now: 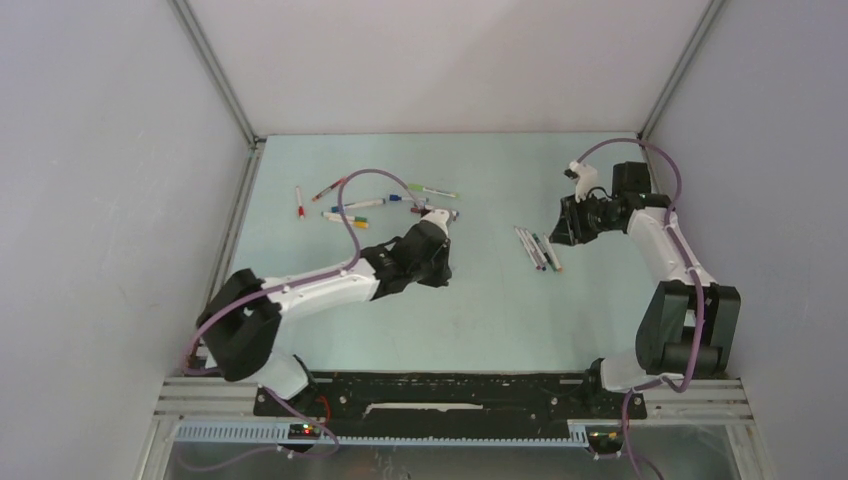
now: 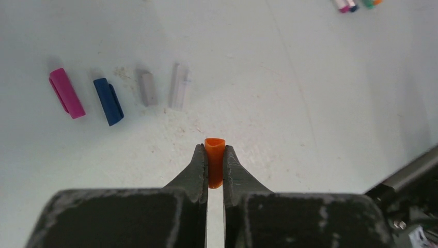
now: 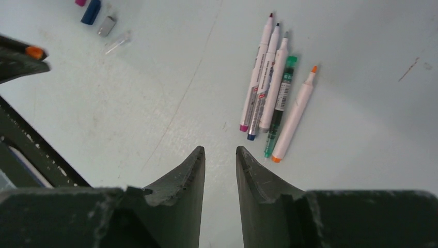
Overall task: Open the pen caps
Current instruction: Place the pen at the center of the board, then place the pen cap at the center of the board, then pick up the pen from the center of the board.
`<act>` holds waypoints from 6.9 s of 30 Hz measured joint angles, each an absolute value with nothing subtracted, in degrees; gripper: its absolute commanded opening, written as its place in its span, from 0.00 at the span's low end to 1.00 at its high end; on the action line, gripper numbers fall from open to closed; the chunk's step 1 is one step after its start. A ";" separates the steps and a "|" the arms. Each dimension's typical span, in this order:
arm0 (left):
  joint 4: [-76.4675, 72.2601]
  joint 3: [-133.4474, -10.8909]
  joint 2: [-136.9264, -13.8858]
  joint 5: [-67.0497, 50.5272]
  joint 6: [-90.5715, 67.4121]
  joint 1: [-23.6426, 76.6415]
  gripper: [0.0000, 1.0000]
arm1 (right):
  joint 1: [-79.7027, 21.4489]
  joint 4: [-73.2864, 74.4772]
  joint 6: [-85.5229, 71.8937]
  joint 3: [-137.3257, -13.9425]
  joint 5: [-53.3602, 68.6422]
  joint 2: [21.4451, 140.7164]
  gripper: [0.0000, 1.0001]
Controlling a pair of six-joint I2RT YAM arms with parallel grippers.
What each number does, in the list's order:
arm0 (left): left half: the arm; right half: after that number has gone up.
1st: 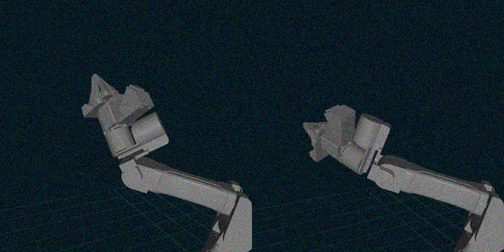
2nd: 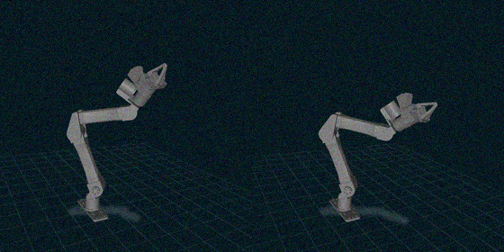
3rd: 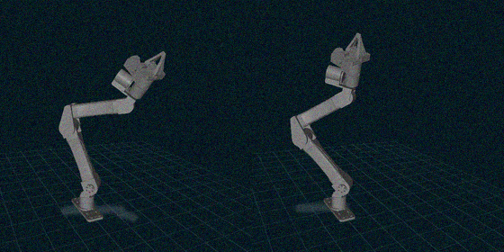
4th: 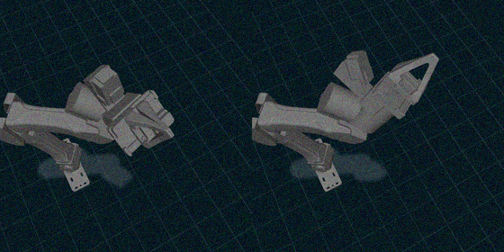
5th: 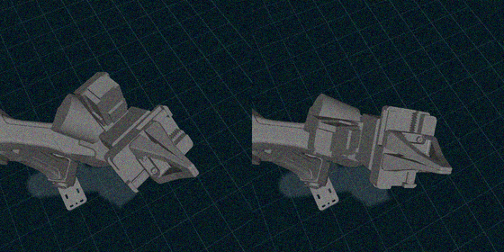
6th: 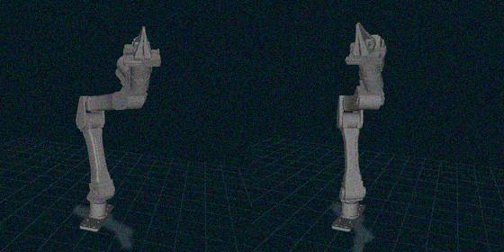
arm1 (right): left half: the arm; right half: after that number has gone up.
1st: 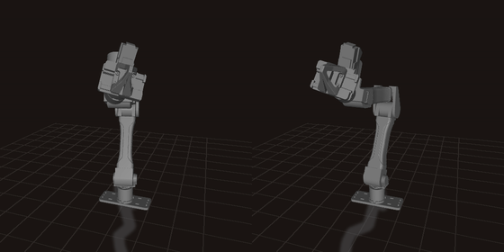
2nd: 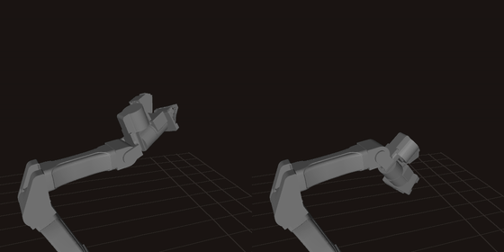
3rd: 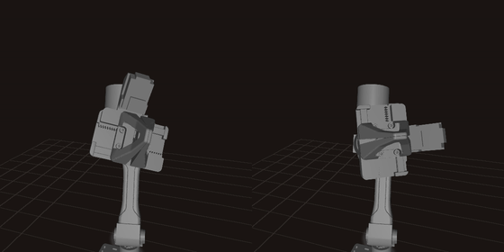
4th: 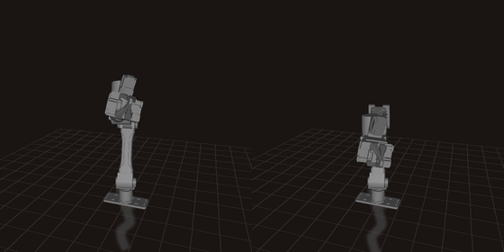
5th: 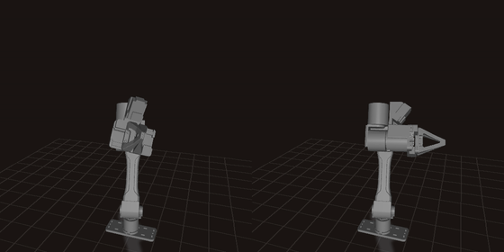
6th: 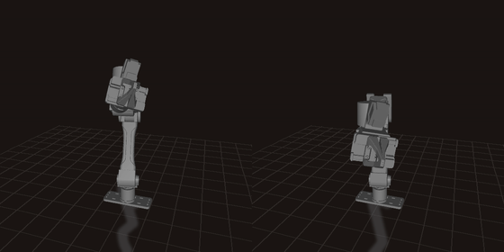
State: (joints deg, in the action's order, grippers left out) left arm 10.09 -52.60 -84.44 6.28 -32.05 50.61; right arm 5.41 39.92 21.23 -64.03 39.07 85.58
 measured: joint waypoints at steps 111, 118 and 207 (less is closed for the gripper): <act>38.89 -83.31 -110.15 9.78 -53.60 10.55 0.40 | 7.81 46.24 27.77 -64.03 47.92 84.84 0.34; 39.62 -86.65 -114.54 8.78 -55.05 8.91 0.36 | 7.90 46.39 27.97 -64.03 48.27 84.84 0.34; 18.35 -40.14 -74.83 -4.82 -45.74 10.07 0.00 | 7.97 50.54 34.15 -63.46 56.27 77.03 0.35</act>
State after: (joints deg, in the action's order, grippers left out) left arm 18.35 -40.14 -74.83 -4.82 -45.74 10.07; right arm 7.97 50.54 34.15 -63.46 56.27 77.03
